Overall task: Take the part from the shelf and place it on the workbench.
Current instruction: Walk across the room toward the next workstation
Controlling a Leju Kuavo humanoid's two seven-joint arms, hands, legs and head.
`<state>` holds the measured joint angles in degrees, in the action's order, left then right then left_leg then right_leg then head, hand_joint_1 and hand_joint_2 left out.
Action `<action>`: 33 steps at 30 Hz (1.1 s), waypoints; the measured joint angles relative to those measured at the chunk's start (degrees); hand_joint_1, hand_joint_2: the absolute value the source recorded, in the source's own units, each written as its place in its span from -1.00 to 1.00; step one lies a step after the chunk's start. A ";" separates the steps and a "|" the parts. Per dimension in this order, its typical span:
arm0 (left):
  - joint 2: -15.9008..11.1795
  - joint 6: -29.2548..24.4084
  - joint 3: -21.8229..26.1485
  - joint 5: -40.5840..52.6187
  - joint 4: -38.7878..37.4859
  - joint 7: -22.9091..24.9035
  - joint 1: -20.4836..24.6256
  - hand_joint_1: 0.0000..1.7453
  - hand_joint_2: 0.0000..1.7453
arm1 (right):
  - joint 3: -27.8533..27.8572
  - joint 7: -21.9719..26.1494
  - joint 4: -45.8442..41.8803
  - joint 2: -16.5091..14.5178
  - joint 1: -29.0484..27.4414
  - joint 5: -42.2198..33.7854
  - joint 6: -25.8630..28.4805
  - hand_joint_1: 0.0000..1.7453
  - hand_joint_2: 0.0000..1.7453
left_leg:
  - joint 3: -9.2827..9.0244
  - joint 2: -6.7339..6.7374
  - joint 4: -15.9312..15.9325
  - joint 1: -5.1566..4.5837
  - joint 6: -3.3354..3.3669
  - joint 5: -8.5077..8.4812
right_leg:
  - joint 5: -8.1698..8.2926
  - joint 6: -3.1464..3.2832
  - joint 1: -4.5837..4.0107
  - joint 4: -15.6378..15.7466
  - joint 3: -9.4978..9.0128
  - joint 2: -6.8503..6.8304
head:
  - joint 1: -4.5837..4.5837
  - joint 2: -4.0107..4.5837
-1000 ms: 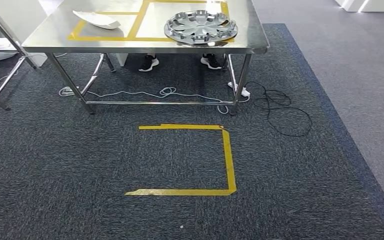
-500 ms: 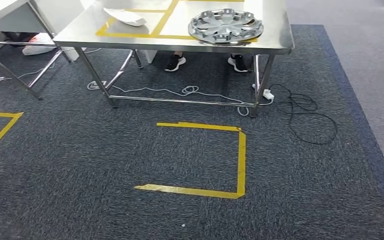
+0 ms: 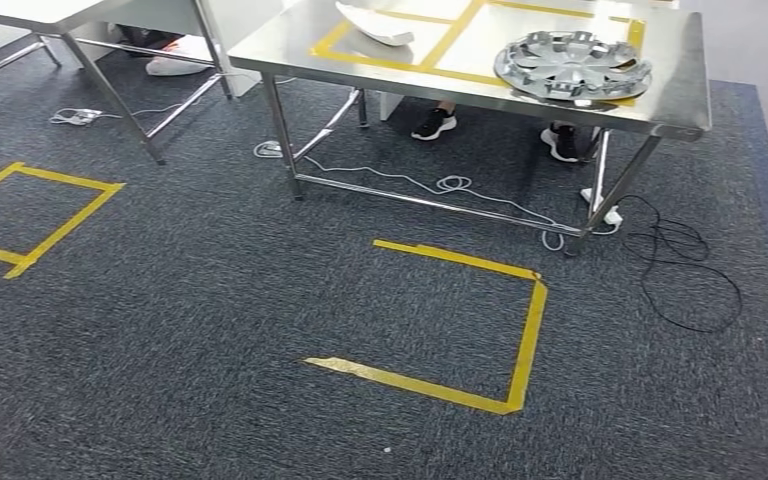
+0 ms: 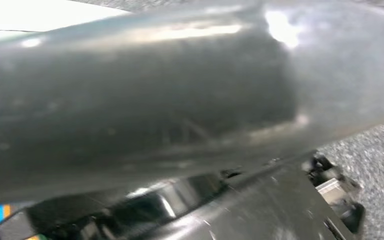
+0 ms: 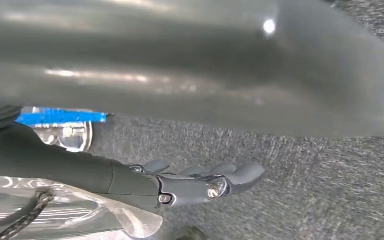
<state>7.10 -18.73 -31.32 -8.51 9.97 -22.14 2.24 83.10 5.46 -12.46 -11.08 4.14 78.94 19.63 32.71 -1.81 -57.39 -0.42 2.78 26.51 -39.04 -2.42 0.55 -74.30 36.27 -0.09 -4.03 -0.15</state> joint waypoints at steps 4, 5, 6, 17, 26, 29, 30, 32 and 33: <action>0.06 -0.01 0.00 -0.01 0.00 0.04 -0.03 -1.00 -1.00 | -0.15 -0.46 0.00 0.15 -0.14 1.17 0.92 -1.00 -1.00 | -0.03 -3.25 -0.40 -0.09 -0.36 -0.05 | 7.82 0.38 0.24 11.95 -4.37 2.96 | 0.02 0.00; 0.11 0.00 0.01 0.00 0.00 0.04 0.05 -1.00 -1.00 | -0.25 -0.70 0.00 0.19 -0.16 1.64 1.21 -1.00 -1.00 | 0.18 -3.96 -0.56 -0.08 -0.63 -0.08 | 8.83 0.56 0.33 14.86 -5.57 4.30 | 0.03 0.00; 0.15 0.01 0.01 0.03 0.00 0.05 0.10 -1.00 -1.00 | -0.40 -0.95 0.00 0.23 -0.19 2.11 1.46 -1.00 -1.00 | 0.44 -4.62 -0.66 -0.02 -0.98 -0.14 | 9.05 0.77 0.36 16.35 -6.21 5.30 | 0.03 0.00; 0.38 0.03 0.00 0.78 0.00 0.84 0.11 -1.00 -1.00 | -3.70 -3.45 0.00 0.61 -0.81 6.72 3.66 -1.00 -1.00 | 7.11 1.78 -14.31 1.09 -4.38 5.07 | 9.20 2.05 0.79 17.57 -7.49 -3.51 | 0.76 0.00; 0.49 0.00 -0.03 1.10 0.00 1.34 0.11 -1.00 -1.00 | -5.96 -3.91 0.00 0.76 -0.34 8.70 4.46 -1.00 -1.00 | 0.02 2.74 -0.45 0.52 -1.35 0.50 | 6.23 -0.82 0.86 15.51 -7.92 -4.10 | 0.50 0.00; 0.56 0.01 -0.05 1.20 0.00 1.47 0.31 -1.00 -1.00 | -6.74 -3.86 0.02 0.87 -0.67 9.74 4.48 -1.00 -1.00 | 0.13 0.78 -0.37 0.27 -0.58 0.34 | 1.19 -0.70 0.74 4.17 -2.13 -0.30 | 0.15 0.00; 0.58 0.01 -0.06 1.21 0.00 1.48 0.32 -1.00 -1.00 | -7.02 -3.81 0.02 0.91 -0.83 10.07 4.50 -1.00 -1.00 | 0.12 -0.03 -0.39 0.09 -0.47 0.35 | 0.66 -0.55 0.63 1.19 -0.31 -0.08 | 0.16 0.00; 0.58 0.01 -0.07 1.21 0.00 1.48 0.24 -1.00 -1.00 | -7.61 -3.61 0.02 0.91 -1.03 10.61 4.57 -1.00 -1.00 | -0.01 -1.77 -0.42 -0.24 -0.41 0.36 | 3.10 -0.01 0.41 1.92 0.34 0.21 | 0.19 0.00; 0.58 0.02 -0.07 1.21 0.00 1.48 0.23 -1.00 -1.00 | -7.92 -3.49 0.02 0.91 -1.07 10.79 4.63 -1.00 -1.00 | -0.11 -2.64 -0.44 -0.35 -0.41 0.36 | 5.64 0.44 0.27 5.69 -0.99 0.87 | 0.17 0.00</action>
<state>7.68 -18.71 -31.39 -7.30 9.97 -20.65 2.47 75.18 1.97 -12.44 -10.16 3.07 89.73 24.26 32.61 -4.45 -57.82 -0.77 2.37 26.87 -33.40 -1.99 0.82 -68.61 35.28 0.78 -3.85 -0.15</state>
